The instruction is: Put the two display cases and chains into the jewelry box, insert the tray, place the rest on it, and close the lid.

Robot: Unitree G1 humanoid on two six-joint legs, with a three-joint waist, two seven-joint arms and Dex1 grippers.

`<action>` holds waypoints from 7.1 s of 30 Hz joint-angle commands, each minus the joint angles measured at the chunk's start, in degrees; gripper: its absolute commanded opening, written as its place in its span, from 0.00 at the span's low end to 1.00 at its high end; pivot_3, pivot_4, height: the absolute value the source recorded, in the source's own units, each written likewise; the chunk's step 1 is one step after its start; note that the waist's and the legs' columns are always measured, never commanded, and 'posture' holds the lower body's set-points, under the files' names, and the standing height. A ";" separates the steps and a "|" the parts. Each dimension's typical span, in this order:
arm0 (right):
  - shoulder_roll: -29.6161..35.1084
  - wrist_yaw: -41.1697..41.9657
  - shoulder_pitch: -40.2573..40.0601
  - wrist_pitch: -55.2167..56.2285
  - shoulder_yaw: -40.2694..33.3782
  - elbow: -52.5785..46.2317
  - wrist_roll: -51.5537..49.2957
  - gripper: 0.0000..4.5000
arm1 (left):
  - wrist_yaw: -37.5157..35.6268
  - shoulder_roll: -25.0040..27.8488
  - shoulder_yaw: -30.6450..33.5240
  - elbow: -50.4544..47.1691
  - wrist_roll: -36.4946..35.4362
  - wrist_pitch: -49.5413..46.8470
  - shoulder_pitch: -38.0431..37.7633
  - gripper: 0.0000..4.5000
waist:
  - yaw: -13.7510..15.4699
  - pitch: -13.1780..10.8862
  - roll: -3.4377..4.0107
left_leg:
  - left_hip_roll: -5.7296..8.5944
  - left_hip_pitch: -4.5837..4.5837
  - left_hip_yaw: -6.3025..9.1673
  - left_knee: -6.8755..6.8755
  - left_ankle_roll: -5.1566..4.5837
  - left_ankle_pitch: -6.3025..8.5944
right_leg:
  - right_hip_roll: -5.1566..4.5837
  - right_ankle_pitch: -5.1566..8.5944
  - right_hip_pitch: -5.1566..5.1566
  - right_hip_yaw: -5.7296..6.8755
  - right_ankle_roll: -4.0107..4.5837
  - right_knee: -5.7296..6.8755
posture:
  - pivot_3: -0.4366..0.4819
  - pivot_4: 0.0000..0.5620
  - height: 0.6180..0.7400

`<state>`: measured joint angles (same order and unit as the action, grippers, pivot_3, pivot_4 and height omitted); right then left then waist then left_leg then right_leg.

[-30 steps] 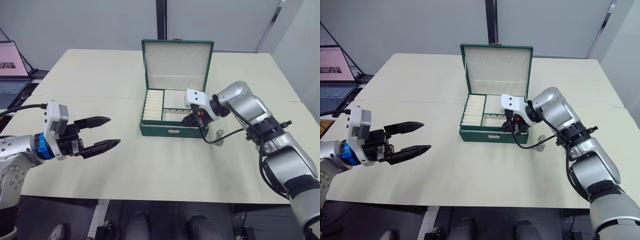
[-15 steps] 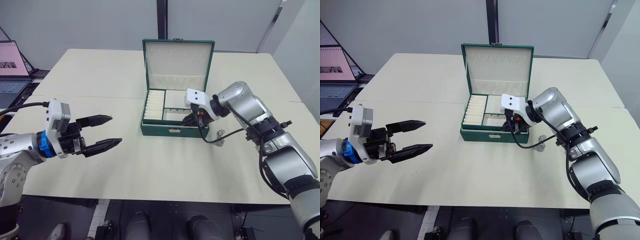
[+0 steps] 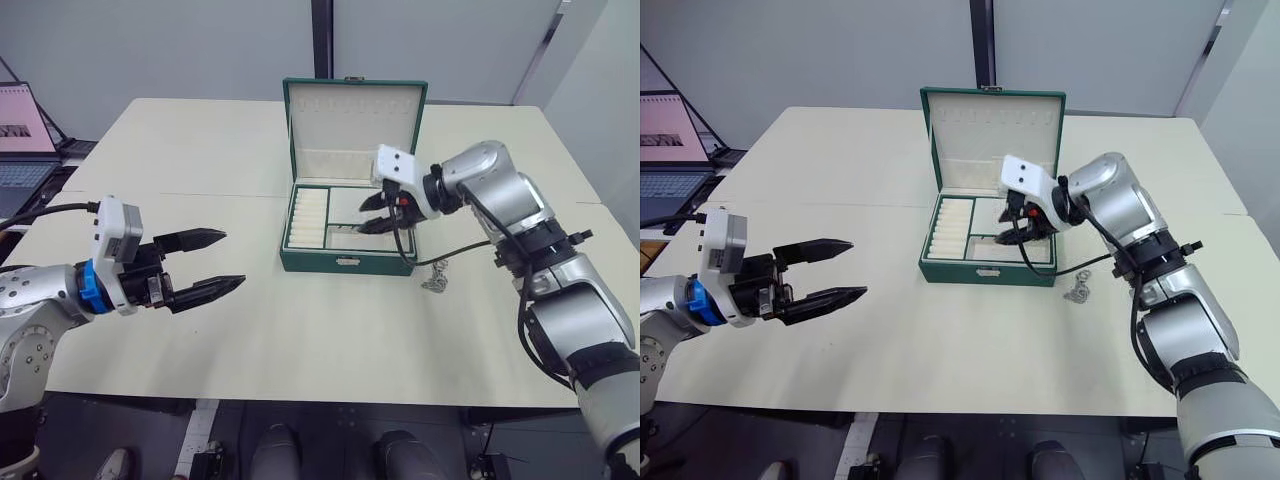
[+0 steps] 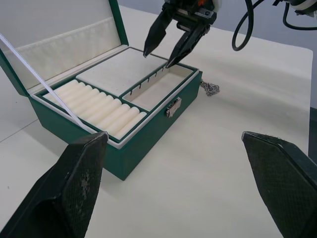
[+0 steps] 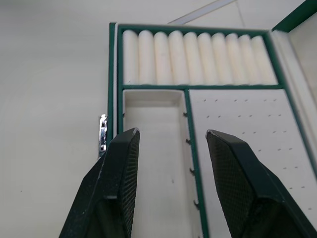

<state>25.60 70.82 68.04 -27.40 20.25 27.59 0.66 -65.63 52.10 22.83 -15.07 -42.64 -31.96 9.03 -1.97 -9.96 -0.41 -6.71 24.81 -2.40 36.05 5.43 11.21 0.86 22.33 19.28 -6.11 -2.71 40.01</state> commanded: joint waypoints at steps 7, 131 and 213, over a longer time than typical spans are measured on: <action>-6.05 -11.80 2.47 7.45 -9.02 14.79 -2.16 0.29 | 0.51 -0.27 0.84 -0.18 -0.27 1.36 0.88 1.00 | -0.13 -0.04 -0.08 | 0.00 0.00 -0.04 -0.01 0.02 -0.01 | -0.01 0.00 0.00 -0.02 0.00 -0.01 | 0.48 0.27 1.00; 1.09 -50.04 -56.87 -21.90 -20.23 -47.87 -15.68 0.99 | -6.71 -7.93 -17.64 2.88 5.93 8.94 13.37 1.00 | 0.22 0.03 -0.76 | 0.11 0.07 0.23 -0.01 0.00 0.00 | 0.06 0.01 -0.18 0.00 -0.01 -0.04 | 0.48 0.27 1.00; 2.34 -57.73 -41.82 -45.20 -41.36 -58.58 -37.43 0.06 | -4.19 -12.15 -20.24 5.62 8.40 8.49 18.74 1.00 | 0.27 0.02 -0.75 | 0.11 0.09 0.18 -0.06 -0.02 0.02 | 0.06 0.01 -0.11 -0.05 -0.02 -0.05 | 0.48 0.27 1.00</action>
<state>26.48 12.49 24.53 -72.08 -19.47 -28.44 -35.54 -69.46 40.05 2.53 -9.04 -34.09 -24.35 26.90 -1.69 -9.94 -1.16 -6.59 24.89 -2.24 35.98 5.42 11.22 0.92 22.33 19.17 -6.17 -2.72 39.96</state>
